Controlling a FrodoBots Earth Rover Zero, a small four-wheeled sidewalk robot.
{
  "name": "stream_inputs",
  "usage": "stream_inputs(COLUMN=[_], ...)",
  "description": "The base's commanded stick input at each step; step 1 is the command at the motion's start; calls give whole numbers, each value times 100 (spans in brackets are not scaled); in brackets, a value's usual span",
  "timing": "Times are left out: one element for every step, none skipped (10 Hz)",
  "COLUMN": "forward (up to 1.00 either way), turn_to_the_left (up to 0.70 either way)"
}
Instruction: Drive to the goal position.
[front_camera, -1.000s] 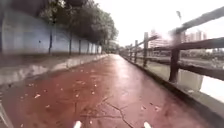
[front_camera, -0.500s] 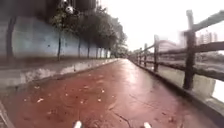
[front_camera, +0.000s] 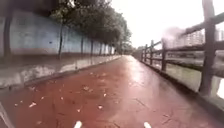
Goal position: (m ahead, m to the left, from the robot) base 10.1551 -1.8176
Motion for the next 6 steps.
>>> stream_inputs(forward=[50,50,50,50,50,50], turn_to_the_left=[0,0,0,0,0,-23])
